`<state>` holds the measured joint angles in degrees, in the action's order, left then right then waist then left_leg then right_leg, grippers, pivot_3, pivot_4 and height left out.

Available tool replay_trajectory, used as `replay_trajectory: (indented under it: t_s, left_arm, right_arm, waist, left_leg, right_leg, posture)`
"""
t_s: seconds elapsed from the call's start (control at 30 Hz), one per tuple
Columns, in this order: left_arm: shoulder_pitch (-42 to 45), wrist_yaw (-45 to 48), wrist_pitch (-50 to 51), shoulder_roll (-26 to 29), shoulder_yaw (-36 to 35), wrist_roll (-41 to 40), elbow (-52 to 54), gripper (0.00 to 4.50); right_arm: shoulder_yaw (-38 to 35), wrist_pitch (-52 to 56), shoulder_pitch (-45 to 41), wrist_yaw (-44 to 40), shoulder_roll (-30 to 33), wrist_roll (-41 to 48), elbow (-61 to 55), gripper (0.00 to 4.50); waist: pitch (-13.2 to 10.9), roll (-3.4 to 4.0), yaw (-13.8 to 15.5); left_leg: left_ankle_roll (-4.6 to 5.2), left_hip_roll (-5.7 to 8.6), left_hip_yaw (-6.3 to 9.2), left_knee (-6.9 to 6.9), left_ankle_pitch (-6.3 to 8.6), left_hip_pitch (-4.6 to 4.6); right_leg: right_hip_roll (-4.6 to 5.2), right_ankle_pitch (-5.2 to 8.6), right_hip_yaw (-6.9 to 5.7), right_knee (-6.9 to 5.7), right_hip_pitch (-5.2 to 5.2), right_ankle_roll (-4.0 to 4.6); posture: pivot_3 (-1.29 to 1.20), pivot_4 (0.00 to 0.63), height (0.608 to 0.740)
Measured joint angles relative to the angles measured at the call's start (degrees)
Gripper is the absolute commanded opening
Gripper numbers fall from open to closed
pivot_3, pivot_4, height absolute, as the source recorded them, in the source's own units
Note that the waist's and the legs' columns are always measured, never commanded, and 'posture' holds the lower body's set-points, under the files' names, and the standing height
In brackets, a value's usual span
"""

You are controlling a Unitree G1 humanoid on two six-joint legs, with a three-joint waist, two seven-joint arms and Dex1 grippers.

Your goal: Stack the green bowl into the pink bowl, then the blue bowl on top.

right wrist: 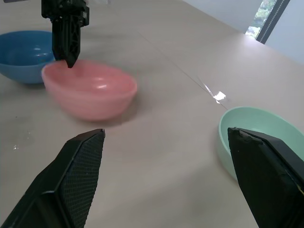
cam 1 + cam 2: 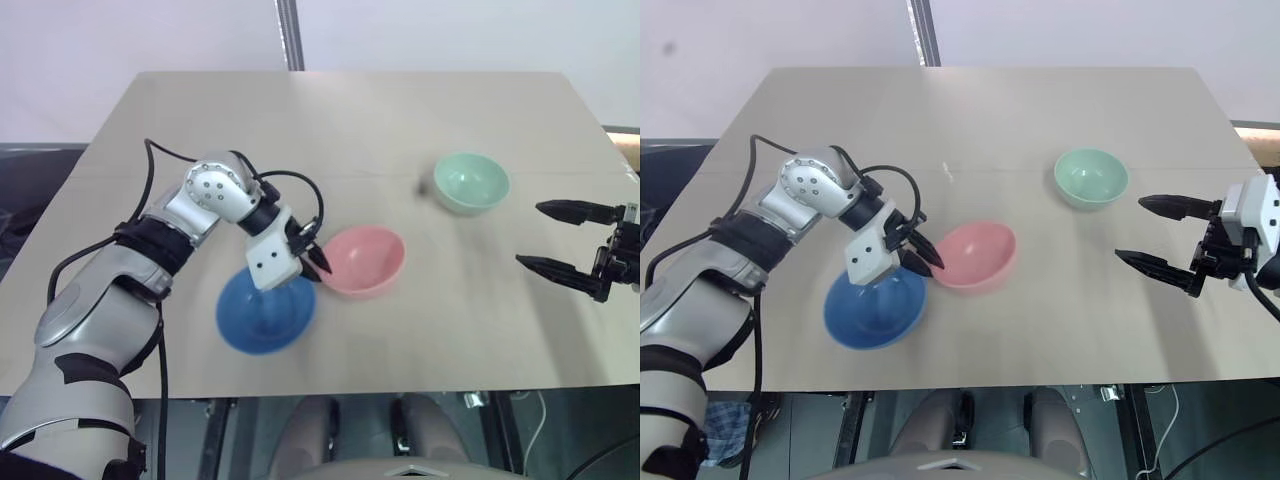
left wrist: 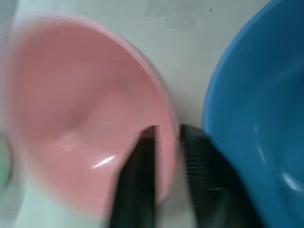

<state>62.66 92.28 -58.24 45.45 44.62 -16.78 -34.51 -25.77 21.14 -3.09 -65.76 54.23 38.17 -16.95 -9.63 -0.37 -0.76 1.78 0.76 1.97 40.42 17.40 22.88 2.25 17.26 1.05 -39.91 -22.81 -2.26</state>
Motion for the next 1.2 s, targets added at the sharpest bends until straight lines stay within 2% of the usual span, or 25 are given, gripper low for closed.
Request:
replay_trajectory:
  t_s: [0.03,0.27,0.4,0.53,0.67,0.77,0.8,0.87,1.1,1.2]
  left_arm:
    - [0.0,0.0,-0.02,-0.28,-0.5,0.07,-0.33,2.96]
    - [-0.01,0.0,4.01,0.1,-1.6,-1.39,1.28,2.96]
    - [0.0,0.0,13.29,2.29,-4.57,-5.99,4.71,2.96]
    - [-0.41,0.0,27.42,7.77,-8.5,-12.6,9.23,2.96]
    - [-6.14,-0.28,41.13,11.06,-18.48,-18.53,12.01,2.96]
    - [-15.69,-1.52,54.53,15.06,-27.41,-23.7,15.52,2.96]
    - [-15.94,-1.55,55.22,15.19,-27.78,-23.92,15.51,2.96]
    - [-21.09,-3.41,61.51,16.78,-34.3,-26.41,18.44,2.96]
    - [-33.13,-10.37,68.01,19.41,-50.45,-25.82,16.25,2.96]
    - [-42.0,-10.83,69.22,20.72,-58.89,-25.0,17.26,2.96]
  right_arm:
    - [0.0,0.0,0.13,0.0,0.0,0.0,0.0,4.5]
    - [-0.02,-0.05,0.3,0.02,0.0,0.0,-0.01,4.5]
    - [-0.01,-0.09,0.27,0.0,0.0,0.01,0.0,4.5]
    - [0.01,-0.09,0.22,-0.04,0.01,0.0,0.02,4.5]
    - [0.05,-0.1,0.08,-0.11,0.04,0.01,0.07,4.5]
    - [-0.18,-0.11,0.13,-0.28,0.3,-0.02,0.39,4.5]
    - [-0.18,-0.11,0.13,-0.29,0.32,-0.02,0.5,4.5]
    - [-0.03,-0.14,-0.18,-0.58,0.39,-0.04,0.78,4.5]
    - [0.99,-0.45,-1.72,-1.49,1.26,-1.94,3.41,4.5]
    - [3.4,-0.57,-3.75,-1.14,2.94,-5.11,6.6,4.5]
  waist:
    - [0.0,0.0,0.0]
    - [0.0,0.0,0.0]
    - [0.0,0.0,-0.03]
    - [0.0,0.0,-0.32]
    - [0.01,0.03,-0.27]
    - [0.0,0.03,-0.45]
    - [0.0,0.02,-0.41]
    - [0.0,0.02,-0.2]
    - [0.0,0.02,-0.01]
    - [-0.01,0.03,-0.06]
  left_leg:
    - [0.0,0.0,0.0,0.0,0.0,0.0]
    - [0.0,0.0,0.0,0.0,0.0,0.0]
    - [0.0,-0.01,0.01,0.0,0.0,0.0]
    - [0.0,-0.03,0.01,-0.01,0.0,-0.01]
    - [0.0,-0.04,0.01,0.0,0.0,-0.05]
    - [0.0,-0.08,0.0,-0.01,0.0,-0.05]
    - [0.0,-0.08,0.02,-0.01,0.0,-0.04]
    - [0.0,-0.08,0.03,-0.01,0.0,-0.06]
    - [0.01,-0.05,0.05,-0.02,0.0,-0.07]
    - [0.0,-0.04,0.01,-0.07,0.01,-0.1]
  right_leg:
    - [0.0,0.0,0.0,0.0,0.0,0.0]
    - [0.0,0.0,0.0,-0.01,0.0,0.0]
    - [0.0,0.0,0.0,-0.01,0.0,0.0]
    - [-0.02,0.0,0.0,-0.02,-0.01,0.0]
    - [-0.02,0.0,-0.02,-0.05,0.0,0.0]
    - [0.0,0.0,0.01,-0.03,0.0,0.0]
    - [0.0,0.0,0.0,-0.03,0.0,0.0]
    - [0.12,0.0,0.02,-0.01,0.02,0.0]
    - [0.3,0.0,-0.04,0.0,0.04,0.0]
    - [0.37,0.0,0.03,0.02,0.03,0.0]
  posture:
    - [0.0,0.15,0.74]
    - [0.0,0.15,0.74]
    - [0.0,0.15,0.74]
    - [0.0,0.15,0.74]
    - [0.0,0.15,0.74]
    - [0.0,0.15,0.74]
    - [0.0,0.15,0.74]
    - [0.0,0.15,0.74]
    - [0.0,0.15,0.74]
    - [0.0,0.15,0.74]
